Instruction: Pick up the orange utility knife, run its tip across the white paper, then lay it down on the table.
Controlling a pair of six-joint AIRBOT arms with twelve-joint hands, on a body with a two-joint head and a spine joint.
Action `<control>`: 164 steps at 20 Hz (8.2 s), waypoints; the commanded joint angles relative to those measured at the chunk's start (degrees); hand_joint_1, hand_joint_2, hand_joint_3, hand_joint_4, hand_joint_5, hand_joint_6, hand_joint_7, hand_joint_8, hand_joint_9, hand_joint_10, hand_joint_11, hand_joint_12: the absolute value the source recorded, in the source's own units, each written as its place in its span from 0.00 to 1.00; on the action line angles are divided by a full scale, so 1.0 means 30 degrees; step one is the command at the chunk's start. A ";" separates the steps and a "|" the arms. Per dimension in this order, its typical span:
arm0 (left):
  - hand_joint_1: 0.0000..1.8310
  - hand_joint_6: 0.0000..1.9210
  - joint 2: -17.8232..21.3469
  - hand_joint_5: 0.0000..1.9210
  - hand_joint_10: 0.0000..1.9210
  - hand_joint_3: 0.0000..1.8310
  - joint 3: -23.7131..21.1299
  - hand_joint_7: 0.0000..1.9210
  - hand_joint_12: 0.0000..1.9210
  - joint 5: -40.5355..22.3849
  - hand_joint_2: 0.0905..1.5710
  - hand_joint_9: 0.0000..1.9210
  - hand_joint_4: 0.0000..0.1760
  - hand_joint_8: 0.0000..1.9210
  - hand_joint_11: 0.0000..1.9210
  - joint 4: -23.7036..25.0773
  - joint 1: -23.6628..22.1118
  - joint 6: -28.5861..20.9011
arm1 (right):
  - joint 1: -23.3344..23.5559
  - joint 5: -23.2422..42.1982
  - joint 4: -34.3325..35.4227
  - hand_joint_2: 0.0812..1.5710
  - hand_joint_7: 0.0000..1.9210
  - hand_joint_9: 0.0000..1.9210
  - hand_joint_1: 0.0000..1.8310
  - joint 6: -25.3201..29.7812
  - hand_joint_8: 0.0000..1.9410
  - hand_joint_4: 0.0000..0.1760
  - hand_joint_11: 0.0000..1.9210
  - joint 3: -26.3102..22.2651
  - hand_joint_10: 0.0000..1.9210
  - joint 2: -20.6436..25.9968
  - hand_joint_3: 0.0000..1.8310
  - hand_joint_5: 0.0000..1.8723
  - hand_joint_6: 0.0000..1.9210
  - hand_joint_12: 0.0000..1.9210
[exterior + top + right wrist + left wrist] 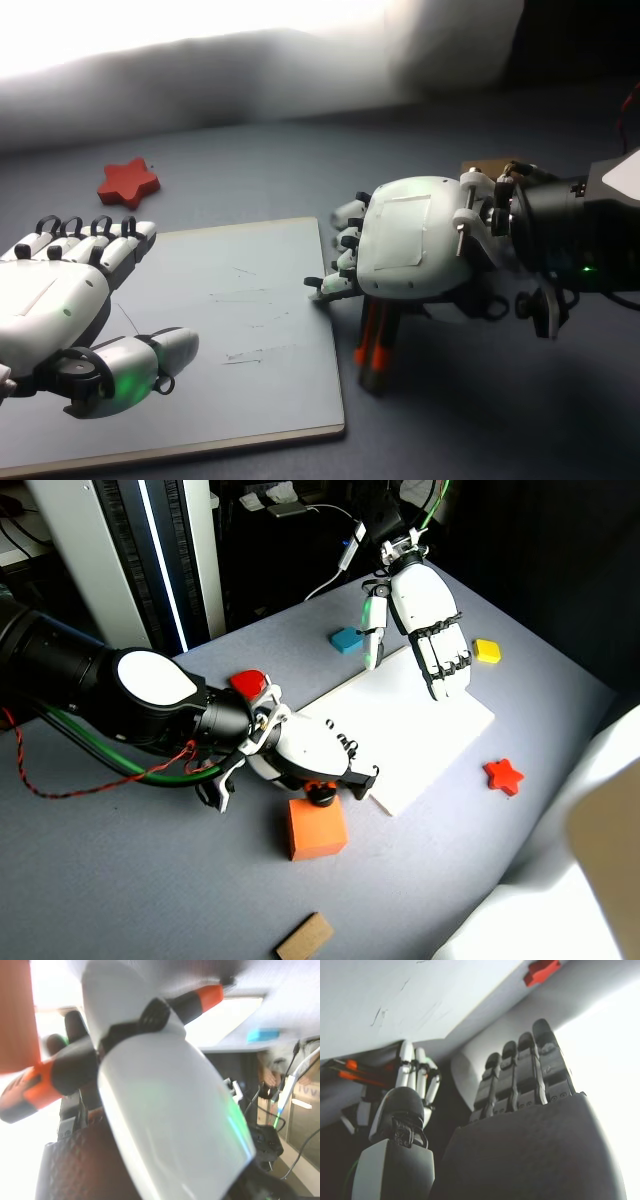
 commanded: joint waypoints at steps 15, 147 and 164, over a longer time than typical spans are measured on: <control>0.07 0.00 0.0010 0.00 0.00 0.00 0.0138 0.02 0.19 -0.1749 0.81 0.04 0.00 0.00 0.00 0.0997 -0.0090 -0.0056 | 0.1454 0.0180 0.2411 0.86 0.82 0.88 0.84 -0.0113 1.00 1.00 0.92 -0.1604 1.00 0.1458 0.00 0.71 1.00 1.00; 0.02 0.02 -0.0561 0.09 0.04 0.00 0.1244 0.19 0.49 0.0259 0.82 0.17 0.00 0.02 0.00 0.1759 -0.2254 0.0710 | -0.4191 0.5461 4.1420 0.73 0.16 0.15 0.02 -3.6212 0.01 0.00 0.00 -1.1480 0.03 0.7900 0.00 0.10 0.02 0.39; 0.20 1.00 -0.0263 0.66 1.00 0.02 -0.0406 0.70 1.00 0.0297 1.00 0.72 0.99 1.00 0.69 0.2832 -0.1566 -0.0266 | -0.0921 -0.0299 4.1418 0.95 0.73 0.77 0.29 -3.3331 1.00 1.00 0.78 -1.3955 1.00 1.5035 0.00 0.68 1.00 1.00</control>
